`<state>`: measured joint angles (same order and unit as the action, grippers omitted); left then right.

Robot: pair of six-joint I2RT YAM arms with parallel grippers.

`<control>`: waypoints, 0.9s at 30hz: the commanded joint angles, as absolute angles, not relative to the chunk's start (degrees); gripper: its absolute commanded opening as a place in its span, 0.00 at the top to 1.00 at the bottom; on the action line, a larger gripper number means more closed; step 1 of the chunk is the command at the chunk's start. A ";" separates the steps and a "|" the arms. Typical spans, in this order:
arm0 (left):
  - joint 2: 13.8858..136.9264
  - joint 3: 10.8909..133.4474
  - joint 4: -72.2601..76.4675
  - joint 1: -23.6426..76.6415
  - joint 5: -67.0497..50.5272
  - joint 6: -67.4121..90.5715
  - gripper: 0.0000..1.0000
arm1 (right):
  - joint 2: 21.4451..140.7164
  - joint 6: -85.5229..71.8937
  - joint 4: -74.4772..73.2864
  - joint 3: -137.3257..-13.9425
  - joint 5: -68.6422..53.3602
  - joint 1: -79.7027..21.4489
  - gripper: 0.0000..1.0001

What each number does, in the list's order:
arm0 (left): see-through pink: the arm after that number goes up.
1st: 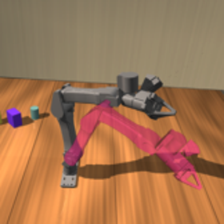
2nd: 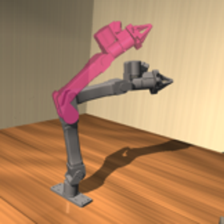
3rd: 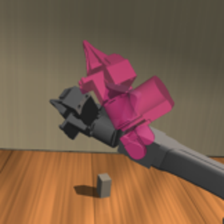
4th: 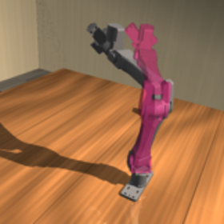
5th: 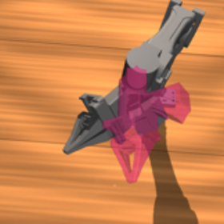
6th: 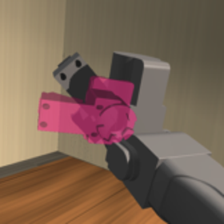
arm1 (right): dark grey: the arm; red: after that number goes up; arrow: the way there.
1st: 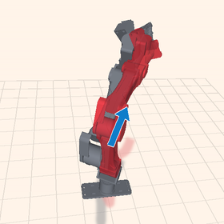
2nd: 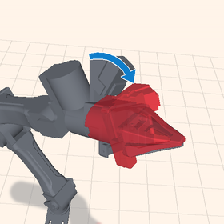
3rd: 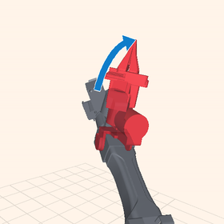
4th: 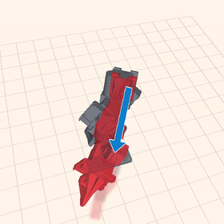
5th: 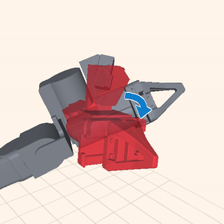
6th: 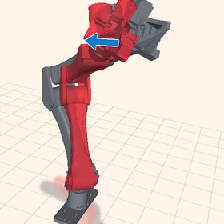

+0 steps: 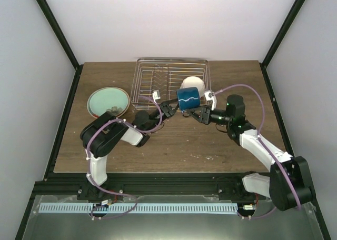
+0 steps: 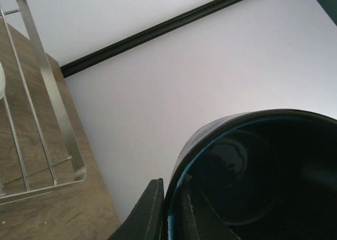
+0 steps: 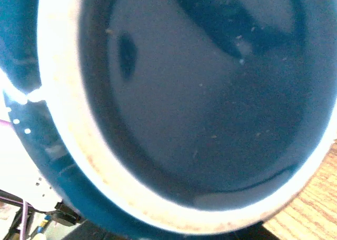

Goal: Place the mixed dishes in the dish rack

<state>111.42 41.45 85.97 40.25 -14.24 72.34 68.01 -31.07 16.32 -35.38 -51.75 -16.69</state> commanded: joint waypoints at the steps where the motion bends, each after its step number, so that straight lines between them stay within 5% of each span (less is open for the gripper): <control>1: 111.82 40.80 91.93 41.75 -15.64 70.51 1.00 | 67.64 -31.45 26.03 -36.24 -52.42 -17.02 0.76; 5: 111.53 40.36 91.99 42.00 -15.23 69.87 1.00 | 67.74 -31.60 26.90 -35.76 -52.47 -17.00 0.91; 11: 111.95 40.02 91.96 41.93 -15.21 69.46 1.00 | 67.78 -31.46 27.26 -35.56 -51.76 -16.97 0.99; 17: 112.03 38.38 91.96 41.98 -14.59 68.65 0.68 | 67.86 -31.72 27.69 -35.59 -50.77 -17.01 0.99; 27: 107.90 32.95 90.13 41.01 -13.37 66.58 0.32 | 66.77 -30.12 24.97 -36.35 -46.78 -16.05 0.99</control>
<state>110.89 35.77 87.22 41.19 -12.91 68.18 68.73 -33.04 20.10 -34.33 -49.58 -16.71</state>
